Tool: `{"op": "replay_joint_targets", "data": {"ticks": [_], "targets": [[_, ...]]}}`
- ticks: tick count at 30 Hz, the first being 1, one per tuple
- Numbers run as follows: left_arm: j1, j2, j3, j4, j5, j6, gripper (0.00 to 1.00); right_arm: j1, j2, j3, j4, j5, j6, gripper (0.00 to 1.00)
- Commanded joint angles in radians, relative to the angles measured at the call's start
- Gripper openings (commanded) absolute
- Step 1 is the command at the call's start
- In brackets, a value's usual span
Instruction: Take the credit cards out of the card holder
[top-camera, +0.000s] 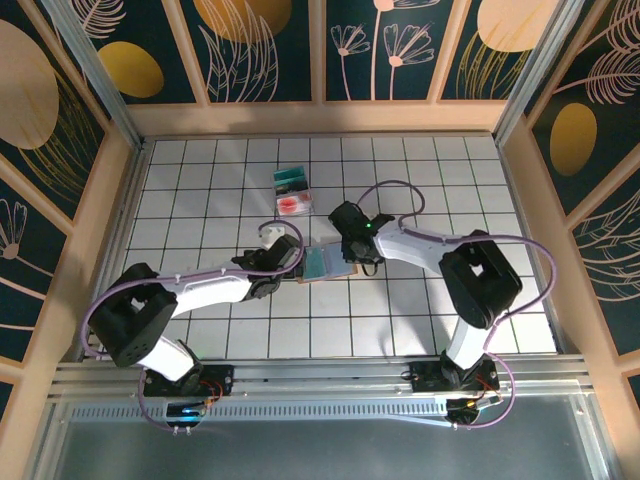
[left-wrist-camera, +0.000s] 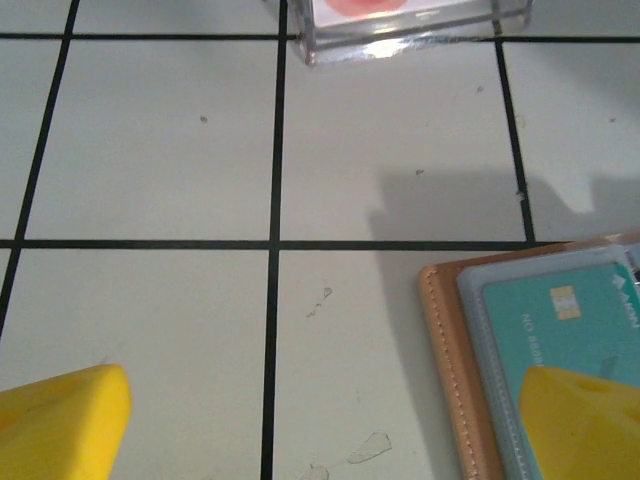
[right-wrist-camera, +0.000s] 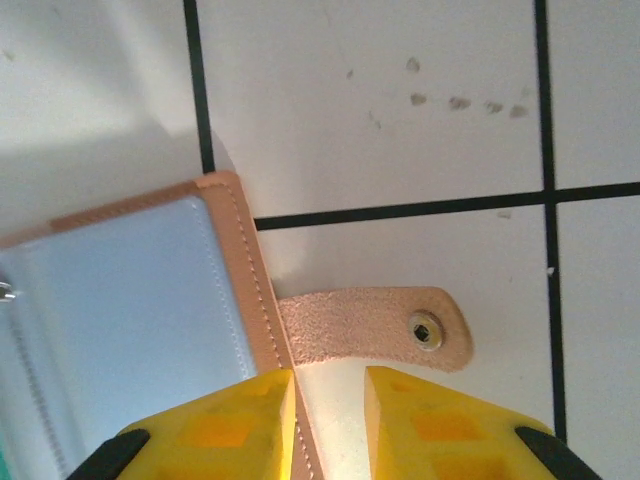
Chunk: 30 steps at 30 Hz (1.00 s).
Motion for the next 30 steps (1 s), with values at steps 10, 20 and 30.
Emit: {"op": "replay_joint_targets", "data": {"ticks": [10, 20, 30], "targets": [[0.003, 0.077, 0.02, 0.016, 0.017, -0.073, 0.99, -0.033, -0.125, -0.053, 0.194, -0.267, 0.013, 0.3], [0.035, 0.099, -0.012, 0.057, 0.075, -0.097, 0.99, -0.044, -0.043, -0.051, 0.3, -0.443, 0.036, 0.18], [0.039, 0.117, -0.021, 0.036, 0.089, -0.106, 0.99, -0.044, 0.037, -0.062, 0.365, -0.54, 0.046, 0.19]]}}
